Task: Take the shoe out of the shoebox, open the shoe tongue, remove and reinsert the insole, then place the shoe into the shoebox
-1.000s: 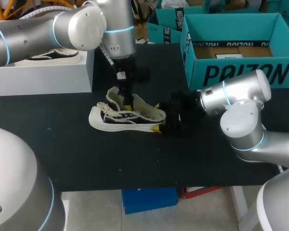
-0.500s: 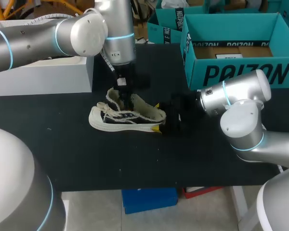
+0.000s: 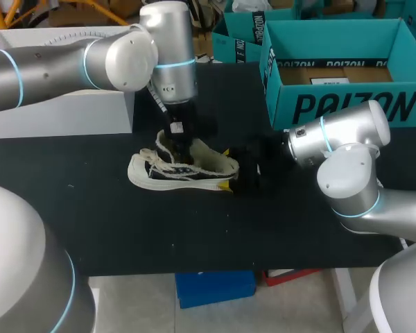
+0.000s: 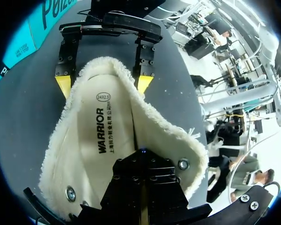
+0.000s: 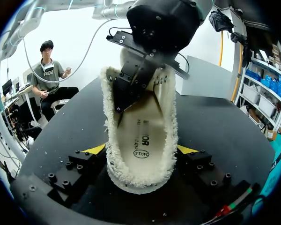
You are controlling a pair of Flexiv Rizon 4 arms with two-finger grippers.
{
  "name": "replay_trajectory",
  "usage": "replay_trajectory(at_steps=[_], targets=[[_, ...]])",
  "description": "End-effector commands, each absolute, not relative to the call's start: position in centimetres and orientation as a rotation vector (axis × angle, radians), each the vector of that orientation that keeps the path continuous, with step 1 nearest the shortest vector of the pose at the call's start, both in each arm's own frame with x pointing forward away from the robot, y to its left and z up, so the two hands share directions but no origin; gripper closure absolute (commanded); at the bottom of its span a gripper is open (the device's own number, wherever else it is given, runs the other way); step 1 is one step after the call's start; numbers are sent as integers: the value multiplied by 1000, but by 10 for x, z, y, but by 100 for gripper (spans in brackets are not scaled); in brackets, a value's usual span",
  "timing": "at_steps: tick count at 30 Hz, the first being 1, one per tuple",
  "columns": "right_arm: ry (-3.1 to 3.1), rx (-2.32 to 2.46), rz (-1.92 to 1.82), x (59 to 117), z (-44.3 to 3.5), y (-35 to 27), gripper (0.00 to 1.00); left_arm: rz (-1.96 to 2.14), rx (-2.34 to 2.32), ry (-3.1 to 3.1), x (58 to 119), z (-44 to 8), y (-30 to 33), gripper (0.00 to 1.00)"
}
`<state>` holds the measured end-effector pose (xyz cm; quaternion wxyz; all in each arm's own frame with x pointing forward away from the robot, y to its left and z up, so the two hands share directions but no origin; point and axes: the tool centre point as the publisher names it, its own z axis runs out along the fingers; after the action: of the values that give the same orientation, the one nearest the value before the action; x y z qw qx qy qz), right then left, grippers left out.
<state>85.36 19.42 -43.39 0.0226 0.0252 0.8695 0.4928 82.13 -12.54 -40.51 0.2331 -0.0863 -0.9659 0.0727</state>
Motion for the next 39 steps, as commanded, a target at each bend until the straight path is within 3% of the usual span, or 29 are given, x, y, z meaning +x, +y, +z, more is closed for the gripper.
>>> replay_trajectory(at_steps=[1, 14, 16, 18, 39], targets=[[2694, 81, 1523, 855, -437, 196, 100, 176, -233, -2681, 815, -410, -129, 100], [2694, 81, 1523, 855, -437, 196, 100, 136, -170, -2727, 815, -423, -127, 99], [2694, 81, 1523, 855, -437, 196, 100, 140, -165, -2726, 816, -423, -127, 69], [2694, 81, 1523, 855, -437, 196, 100, 144, -162, -2729, 817, -423, -126, 65], [2694, 81, 1523, 855, -437, 196, 100, 14, -9, -3046, 815, -437, -120, 67]])
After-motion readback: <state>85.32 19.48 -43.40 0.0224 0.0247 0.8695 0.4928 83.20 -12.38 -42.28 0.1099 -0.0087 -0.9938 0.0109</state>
